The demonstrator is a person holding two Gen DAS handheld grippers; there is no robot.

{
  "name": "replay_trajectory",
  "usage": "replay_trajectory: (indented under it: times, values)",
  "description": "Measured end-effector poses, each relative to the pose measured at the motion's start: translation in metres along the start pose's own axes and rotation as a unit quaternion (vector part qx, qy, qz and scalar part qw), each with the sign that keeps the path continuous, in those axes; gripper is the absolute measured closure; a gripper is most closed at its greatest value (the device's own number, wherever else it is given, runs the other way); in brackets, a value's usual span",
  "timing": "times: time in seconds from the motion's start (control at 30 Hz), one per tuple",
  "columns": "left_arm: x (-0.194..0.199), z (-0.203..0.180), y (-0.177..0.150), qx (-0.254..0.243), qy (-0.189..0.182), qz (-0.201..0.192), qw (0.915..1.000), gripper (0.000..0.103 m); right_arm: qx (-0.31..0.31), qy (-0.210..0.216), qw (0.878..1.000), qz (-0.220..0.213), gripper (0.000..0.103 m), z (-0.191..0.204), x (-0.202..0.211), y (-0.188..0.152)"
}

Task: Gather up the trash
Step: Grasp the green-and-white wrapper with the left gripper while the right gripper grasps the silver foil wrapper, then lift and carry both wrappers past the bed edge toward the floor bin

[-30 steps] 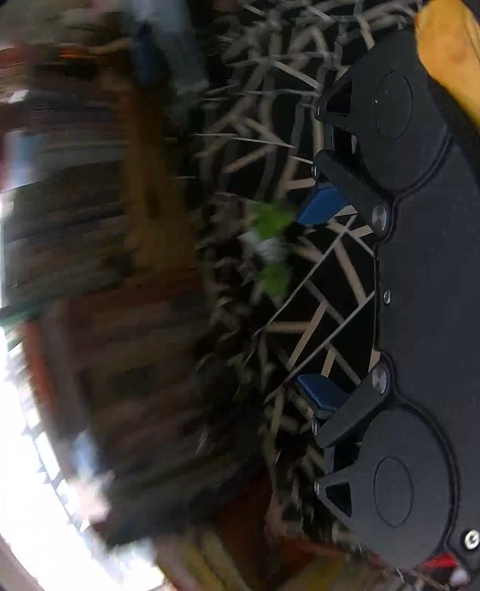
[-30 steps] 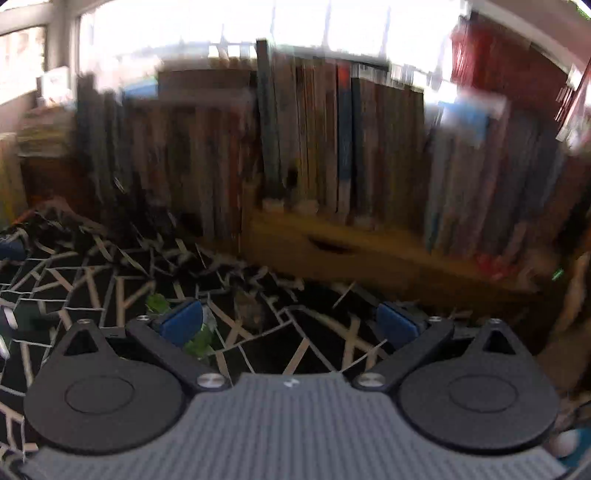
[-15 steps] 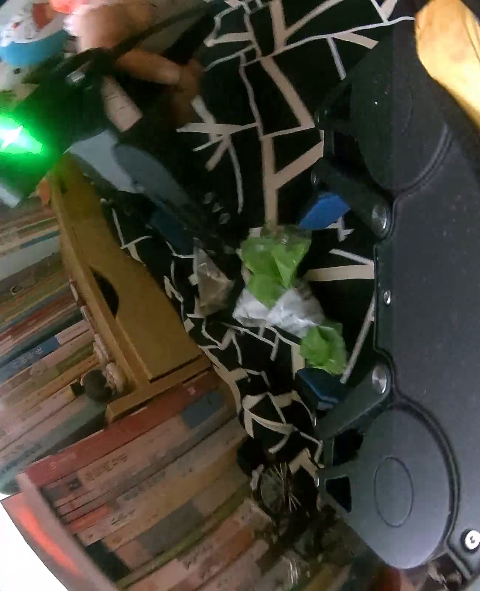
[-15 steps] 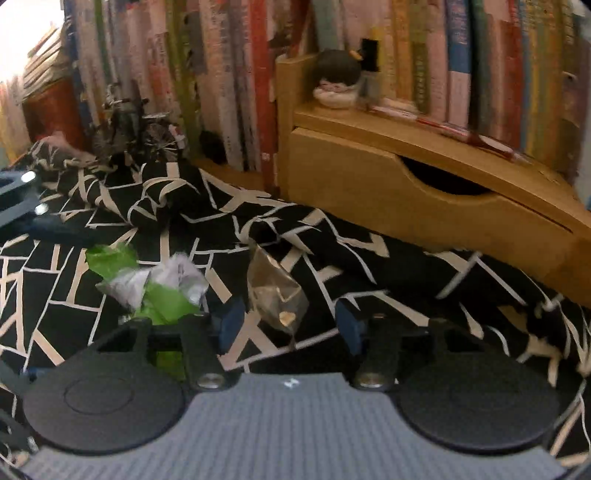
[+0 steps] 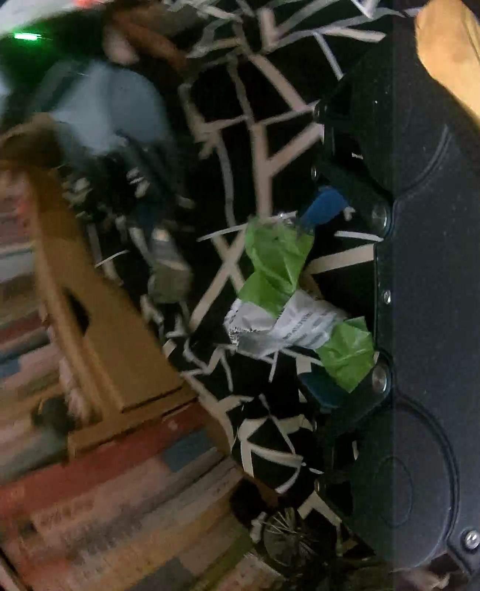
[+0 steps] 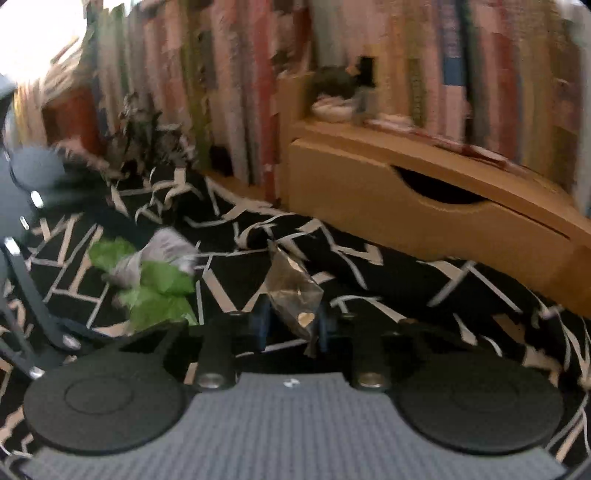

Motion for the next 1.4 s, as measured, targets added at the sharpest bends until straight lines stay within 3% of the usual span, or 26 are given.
replay_trajectory:
  times: [0.07,0.1,0.2,0.3,0.47,0.63,0.83,0.97,1.1,1.4]
  values:
    - [-0.001,-0.002,0.002,0.000,-0.011,-0.016,0.9998,0.032,-0.007,-0.002,1.000,-0.013,0.072,-0.003,0.013,0.000]
    - [-0.002,0.000,0.003,0.017,-0.017,-0.016,0.9996,0.033,-0.007,-0.002,1.000,-0.019,0.072,-0.004,0.019,-0.001]
    - [0.000,0.007,0.004,0.055,0.004,-0.028,0.9981,0.057,-0.005,-0.003,0.999,-0.034,0.072,-0.002,0.037,-0.002]
    - [0.005,0.012,0.005,0.078,0.023,-0.034,0.9961,0.067,-0.015,-0.010,0.999,-0.043,0.072,-0.002,0.050,-0.001]
    - [0.021,0.006,0.008,0.082,0.044,-0.054,0.9942,0.070,-0.034,-0.014,0.998,-0.060,0.072,0.000,0.071,0.001]
    - [0.038,-0.005,0.009,0.116,0.047,-0.066,0.9899,0.070,-0.075,-0.020,0.995,-0.067,0.072,-0.001,0.087,-0.001]
    - [0.087,-0.022,0.009,0.150,0.069,-0.121,0.9788,0.070,-0.086,-0.027,0.993,-0.072,0.072,0.007,0.115,-0.003]
    - [0.121,-0.040,0.004,0.167,0.065,-0.143,0.9735,0.070,-0.121,-0.001,0.989,-0.086,0.072,0.019,0.141,-0.005]
    - [0.154,-0.054,-0.007,0.199,0.050,-0.156,0.9662,0.070,-0.123,0.000,0.988,-0.097,0.072,0.037,0.163,-0.006]
    - [0.223,-0.082,-0.048,0.226,0.083,-0.177,0.9542,0.070,-0.106,0.012,0.987,-0.118,0.072,0.091,0.212,-0.006]
Point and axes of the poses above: each gripper's, at about its wrist camera, not at the fingertips, and x roughly against the way its jaws point, z to its left, y to its top, the point moved 8 cm from there along -x, roughly the way its jaws point, and after that the axes turned 2 degrees about z, right-handed, at the moved point
